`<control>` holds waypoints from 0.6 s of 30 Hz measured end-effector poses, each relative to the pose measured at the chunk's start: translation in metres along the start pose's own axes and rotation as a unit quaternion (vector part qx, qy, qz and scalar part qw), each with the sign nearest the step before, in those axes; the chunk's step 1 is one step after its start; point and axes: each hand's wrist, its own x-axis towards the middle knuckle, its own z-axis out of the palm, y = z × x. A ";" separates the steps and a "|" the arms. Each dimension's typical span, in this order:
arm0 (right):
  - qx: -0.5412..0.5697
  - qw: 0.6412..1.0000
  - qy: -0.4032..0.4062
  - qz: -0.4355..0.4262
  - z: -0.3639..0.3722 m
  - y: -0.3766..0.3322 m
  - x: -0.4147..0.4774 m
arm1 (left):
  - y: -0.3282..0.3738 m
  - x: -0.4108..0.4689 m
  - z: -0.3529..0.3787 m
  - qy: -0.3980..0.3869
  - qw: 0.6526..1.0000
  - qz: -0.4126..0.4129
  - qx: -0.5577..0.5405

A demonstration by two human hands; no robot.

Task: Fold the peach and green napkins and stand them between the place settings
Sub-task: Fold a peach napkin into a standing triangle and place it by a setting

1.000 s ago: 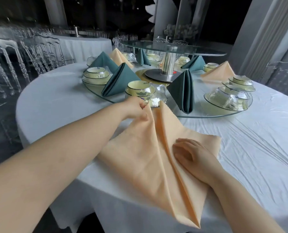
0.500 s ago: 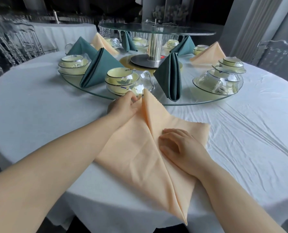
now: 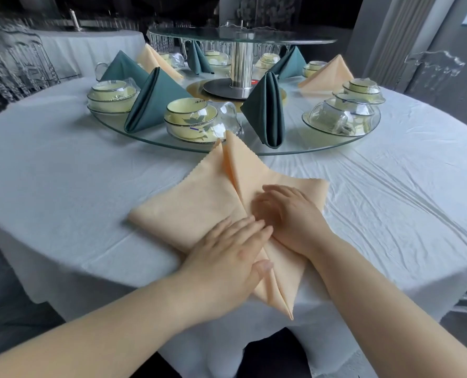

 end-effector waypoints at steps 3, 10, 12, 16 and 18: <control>0.057 0.993 0.097 0.022 -0.005 -0.008 -0.004 | 0.006 -0.003 0.002 -0.064 0.996 -0.055 0.010; 0.037 0.999 -0.038 0.010 0.004 -0.016 -0.016 | 0.003 0.000 0.007 -0.100 0.987 -0.129 -0.006; 0.005 0.999 -0.044 -0.004 0.004 -0.016 -0.015 | -0.001 0.001 0.005 -0.108 0.981 -0.159 -0.012; -0.048 0.996 -0.073 -0.010 0.006 -0.017 -0.015 | -0.007 0.006 0.002 -0.160 0.973 -0.167 -0.022; -0.050 0.995 -0.081 -0.004 0.006 -0.016 -0.014 | -0.014 0.009 0.001 -0.171 0.971 -0.159 -0.042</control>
